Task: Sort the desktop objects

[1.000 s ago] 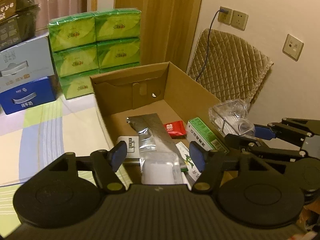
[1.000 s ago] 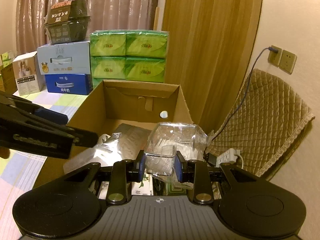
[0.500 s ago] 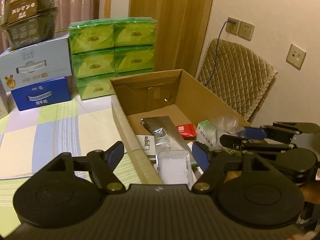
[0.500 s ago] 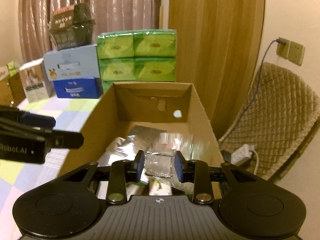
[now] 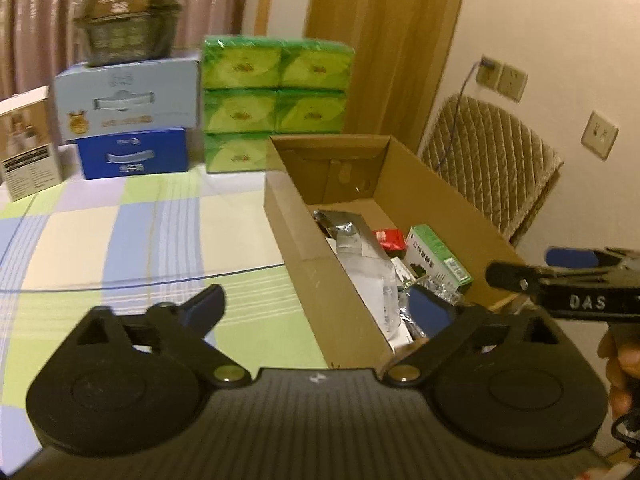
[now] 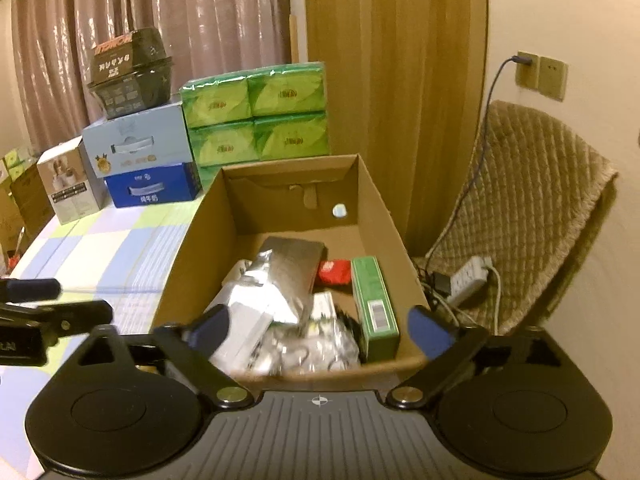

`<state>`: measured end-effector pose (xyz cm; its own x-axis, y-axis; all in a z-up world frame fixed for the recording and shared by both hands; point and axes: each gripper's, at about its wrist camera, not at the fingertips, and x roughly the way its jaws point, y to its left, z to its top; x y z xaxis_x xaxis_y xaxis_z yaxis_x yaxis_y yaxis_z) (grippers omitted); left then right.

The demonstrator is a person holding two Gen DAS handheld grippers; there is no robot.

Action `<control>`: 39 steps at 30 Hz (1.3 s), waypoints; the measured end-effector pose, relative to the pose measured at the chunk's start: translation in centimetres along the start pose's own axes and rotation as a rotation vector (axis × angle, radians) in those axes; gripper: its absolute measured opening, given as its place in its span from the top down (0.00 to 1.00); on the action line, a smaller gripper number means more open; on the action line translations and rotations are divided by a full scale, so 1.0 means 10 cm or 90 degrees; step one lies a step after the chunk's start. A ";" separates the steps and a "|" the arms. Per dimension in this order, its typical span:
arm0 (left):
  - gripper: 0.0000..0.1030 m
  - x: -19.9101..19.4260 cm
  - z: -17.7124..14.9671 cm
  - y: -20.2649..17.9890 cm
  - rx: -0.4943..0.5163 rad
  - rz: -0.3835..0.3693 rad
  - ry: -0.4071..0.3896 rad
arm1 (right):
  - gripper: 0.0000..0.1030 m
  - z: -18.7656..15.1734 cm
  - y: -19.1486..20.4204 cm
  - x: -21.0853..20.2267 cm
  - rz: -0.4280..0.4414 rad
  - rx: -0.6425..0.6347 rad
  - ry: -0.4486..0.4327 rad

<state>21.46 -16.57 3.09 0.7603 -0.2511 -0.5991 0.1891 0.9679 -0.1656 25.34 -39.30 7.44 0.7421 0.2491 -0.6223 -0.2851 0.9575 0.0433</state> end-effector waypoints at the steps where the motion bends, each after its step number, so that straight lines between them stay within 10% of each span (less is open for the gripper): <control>1: 0.01 -0.08 -0.03 0.01 -0.010 0.000 -0.010 | 0.02 -0.01 0.02 -0.08 -0.007 0.001 0.002; 17: 0.01 -0.98 -0.51 0.08 -0.076 0.010 0.027 | 0.02 -0.37 0.53 -0.85 -0.019 -0.007 0.073; 39: 0.01 -1.24 -0.66 -0.01 -0.075 0.045 0.042 | 0.02 -0.66 0.66 -1.32 -0.019 0.012 0.078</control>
<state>7.96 -13.67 5.38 0.7262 -0.1866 -0.6616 0.0592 0.9759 -0.2103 9.70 -37.17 10.78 0.6699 0.2012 -0.7147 -0.2515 0.9672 0.0365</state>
